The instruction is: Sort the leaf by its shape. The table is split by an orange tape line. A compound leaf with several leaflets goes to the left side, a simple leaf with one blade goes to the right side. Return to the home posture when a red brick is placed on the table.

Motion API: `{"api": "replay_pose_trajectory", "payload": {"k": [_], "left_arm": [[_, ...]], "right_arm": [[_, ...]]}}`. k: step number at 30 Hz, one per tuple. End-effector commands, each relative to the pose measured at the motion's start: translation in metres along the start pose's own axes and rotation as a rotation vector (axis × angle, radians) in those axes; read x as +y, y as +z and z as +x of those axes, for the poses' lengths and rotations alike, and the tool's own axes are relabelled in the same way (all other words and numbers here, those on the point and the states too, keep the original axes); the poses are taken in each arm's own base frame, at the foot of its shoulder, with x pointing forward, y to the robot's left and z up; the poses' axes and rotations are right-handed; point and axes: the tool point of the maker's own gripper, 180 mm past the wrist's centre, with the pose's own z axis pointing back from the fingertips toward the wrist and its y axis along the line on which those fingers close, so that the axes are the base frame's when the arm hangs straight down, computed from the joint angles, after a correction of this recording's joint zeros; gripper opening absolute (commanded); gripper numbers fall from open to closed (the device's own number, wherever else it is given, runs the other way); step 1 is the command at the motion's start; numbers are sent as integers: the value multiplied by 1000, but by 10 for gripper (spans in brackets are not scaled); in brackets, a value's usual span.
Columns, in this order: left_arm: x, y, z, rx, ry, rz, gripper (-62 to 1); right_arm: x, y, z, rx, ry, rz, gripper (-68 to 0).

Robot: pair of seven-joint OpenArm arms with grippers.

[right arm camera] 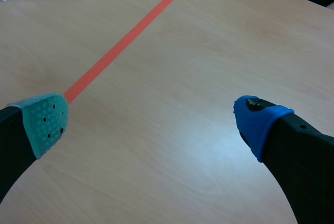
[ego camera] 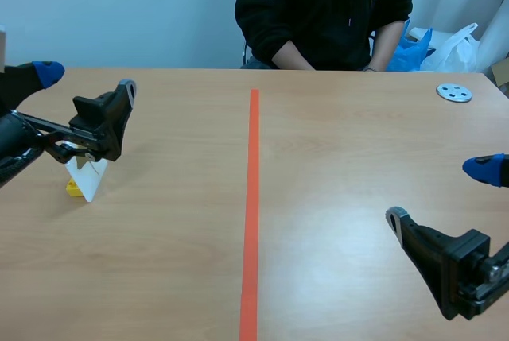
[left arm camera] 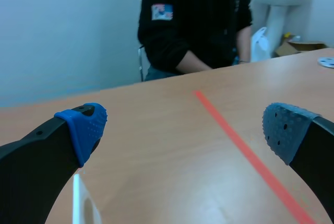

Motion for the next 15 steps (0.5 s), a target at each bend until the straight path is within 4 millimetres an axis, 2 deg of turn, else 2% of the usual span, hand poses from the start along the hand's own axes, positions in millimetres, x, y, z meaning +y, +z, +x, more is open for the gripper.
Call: {"api": "replay_pose_trajectory", "payload": {"k": [1, 5, 10, 15], "left_arm": [[-5, 9, 1, 2, 5, -11, 14], [-35, 29, 9, 14, 28, -73, 14], [-65, 56, 0, 102, 79, -118, 14], [-92, 78, 0, 174, 126, -165, 14]], "right_arm": [[-1, -2, 14, -48, 4, -3, 4], [-1, -2, 14, -50, -1, -3, 4], [-5, -1, 16, -55, -4, -13, 4], [-10, 1, 20, -72, -20, -18, 4]]}}
